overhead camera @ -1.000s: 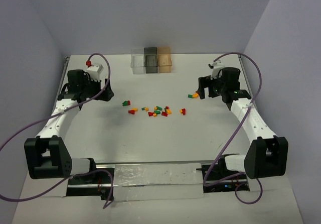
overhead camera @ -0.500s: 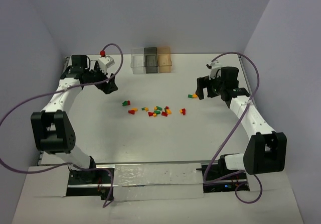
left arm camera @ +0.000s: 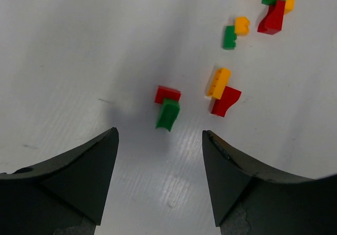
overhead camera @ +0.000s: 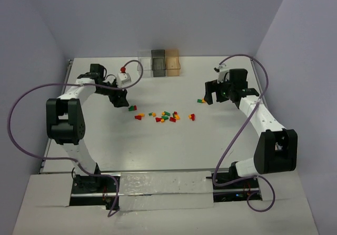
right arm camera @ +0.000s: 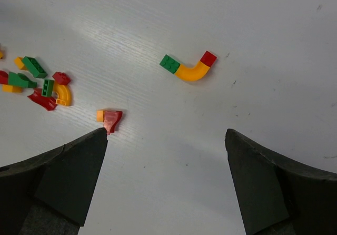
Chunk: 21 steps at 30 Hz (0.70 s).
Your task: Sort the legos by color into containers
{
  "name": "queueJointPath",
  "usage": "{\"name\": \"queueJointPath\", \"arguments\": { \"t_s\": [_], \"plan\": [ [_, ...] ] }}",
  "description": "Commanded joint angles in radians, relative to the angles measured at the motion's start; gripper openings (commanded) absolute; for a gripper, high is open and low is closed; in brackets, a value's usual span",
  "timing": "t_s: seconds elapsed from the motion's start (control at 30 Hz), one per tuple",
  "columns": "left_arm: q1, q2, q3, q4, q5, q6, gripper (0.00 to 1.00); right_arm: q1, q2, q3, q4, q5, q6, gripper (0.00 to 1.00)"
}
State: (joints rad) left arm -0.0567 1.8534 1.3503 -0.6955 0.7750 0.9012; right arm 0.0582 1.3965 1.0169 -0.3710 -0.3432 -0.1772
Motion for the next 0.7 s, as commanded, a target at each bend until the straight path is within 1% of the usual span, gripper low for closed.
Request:
{"name": "queueJointPath", "arguments": {
  "t_s": [0.0,0.1,0.33,0.43,0.5,0.67],
  "plan": [
    [-0.026,-0.016,-0.059,0.119,0.057,0.113,0.72,-0.003,0.025,0.058,-0.008,-0.022,-0.002,1.00],
    [-0.030,-0.004,-0.087,0.172,0.060,0.129,0.70,-0.003,0.037,0.060,-0.008,-0.022,-0.004,1.00],
    [-0.038,0.045,-0.087,0.177,0.055,0.190,0.69,-0.003,0.057,0.066,-0.013,-0.020,-0.005,1.00],
    [-0.042,0.057,-0.089,0.161,0.063,0.228,0.70,-0.001,0.067,0.068,-0.014,-0.018,-0.007,1.00],
    [-0.043,0.070,-0.086,0.132,0.074,0.263,0.73,-0.003,0.081,0.071,-0.011,-0.015,-0.011,1.00],
    [-0.043,0.083,-0.090,0.135,0.085,0.264,0.76,-0.003,0.106,0.081,-0.011,-0.016,-0.013,1.00]
  ]
}}
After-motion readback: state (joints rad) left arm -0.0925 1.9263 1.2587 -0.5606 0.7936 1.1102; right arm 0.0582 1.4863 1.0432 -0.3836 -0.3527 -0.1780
